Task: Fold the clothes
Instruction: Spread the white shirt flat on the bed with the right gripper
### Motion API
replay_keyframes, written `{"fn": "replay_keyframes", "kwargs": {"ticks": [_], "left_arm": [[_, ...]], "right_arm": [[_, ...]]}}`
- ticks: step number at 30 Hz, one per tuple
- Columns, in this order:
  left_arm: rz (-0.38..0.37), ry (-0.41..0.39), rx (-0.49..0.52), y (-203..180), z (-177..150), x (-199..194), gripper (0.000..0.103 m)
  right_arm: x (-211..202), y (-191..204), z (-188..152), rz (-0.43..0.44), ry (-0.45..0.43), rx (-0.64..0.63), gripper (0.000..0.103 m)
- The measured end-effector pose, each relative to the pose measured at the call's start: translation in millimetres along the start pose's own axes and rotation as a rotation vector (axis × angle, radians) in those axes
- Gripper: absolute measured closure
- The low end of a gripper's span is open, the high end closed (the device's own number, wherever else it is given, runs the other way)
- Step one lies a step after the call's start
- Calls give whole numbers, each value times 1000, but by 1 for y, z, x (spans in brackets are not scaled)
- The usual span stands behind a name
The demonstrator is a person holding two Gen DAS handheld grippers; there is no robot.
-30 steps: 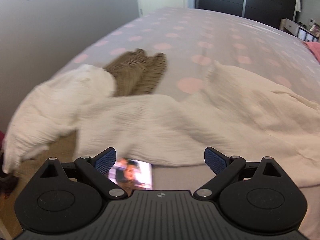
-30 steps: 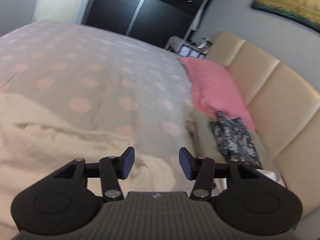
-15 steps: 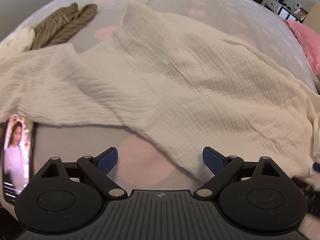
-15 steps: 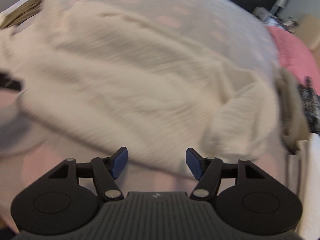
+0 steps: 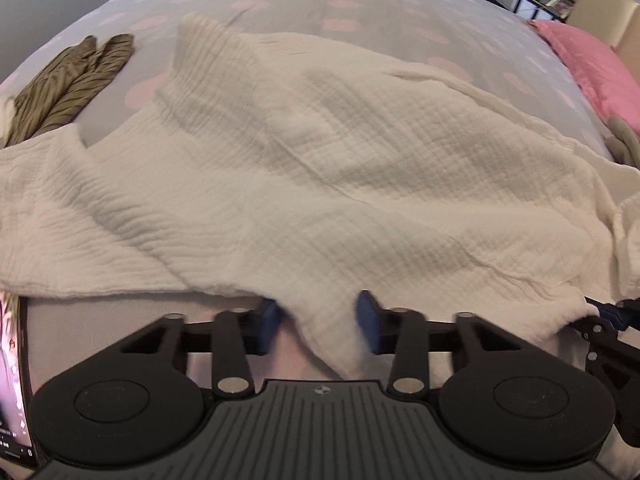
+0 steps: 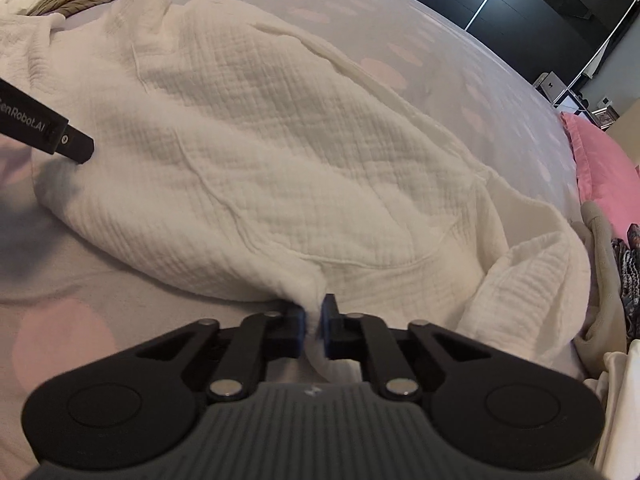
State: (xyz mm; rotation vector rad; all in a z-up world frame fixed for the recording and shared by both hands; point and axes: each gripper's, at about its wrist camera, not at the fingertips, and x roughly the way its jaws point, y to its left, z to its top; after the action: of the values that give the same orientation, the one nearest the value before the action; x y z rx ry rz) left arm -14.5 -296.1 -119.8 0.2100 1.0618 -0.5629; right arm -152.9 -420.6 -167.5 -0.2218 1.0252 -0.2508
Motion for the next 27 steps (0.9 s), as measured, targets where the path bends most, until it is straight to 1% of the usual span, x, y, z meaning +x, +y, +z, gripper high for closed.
{"fn": "replay_keyframes", "kwargs": {"ticks": [2,3,6,7,8,9,10,13,16,18,21,23,24,25,26,27], "left_arm": [[5,8,14,-2,0,-2,83],[8,15,16,-2,0,-3,83],[14,32,12,0,-1,-7,83],[14,34,13,2,-2,-10,86],[15,36,17,3,-2,-14,89],[22,39,20,4,-4,-18,89],[31,41,21,7,-5,-22,92],[63,45,17,18,-12,-36,98],[87,59,3,32,-21,-51,99],[112,66,12,41,-27,-59,99],[134,82,24,49,-35,-66,99],[145,106,30,50,-40,-66,99],[152,117,32,50,-42,-64,99],[158,120,29,51,-42,-65,99],[158,116,24,51,-42,-67,95],[157,105,19,53,-43,-71,91]], "right_arm": [[-11,0,0,32,1,7,96],[-18,0,0,57,5,6,96],[-40,10,-1,191,22,-14,96],[-49,16,-1,233,23,-27,96],[-57,24,-1,274,19,-43,96],[-66,32,-2,317,13,-58,96],[-74,41,-2,363,12,-67,96],[-95,71,-8,502,32,-96,96],[-117,100,-22,604,51,-169,96],[-130,113,-29,663,66,-198,96],[-136,125,-37,682,101,-227,96],[-133,127,-38,658,121,-230,95],[-131,125,-36,642,129,-222,90],[-130,122,-34,624,131,-214,88],[-130,119,-32,603,127,-214,84],[-132,115,-30,584,117,-219,72]]}}
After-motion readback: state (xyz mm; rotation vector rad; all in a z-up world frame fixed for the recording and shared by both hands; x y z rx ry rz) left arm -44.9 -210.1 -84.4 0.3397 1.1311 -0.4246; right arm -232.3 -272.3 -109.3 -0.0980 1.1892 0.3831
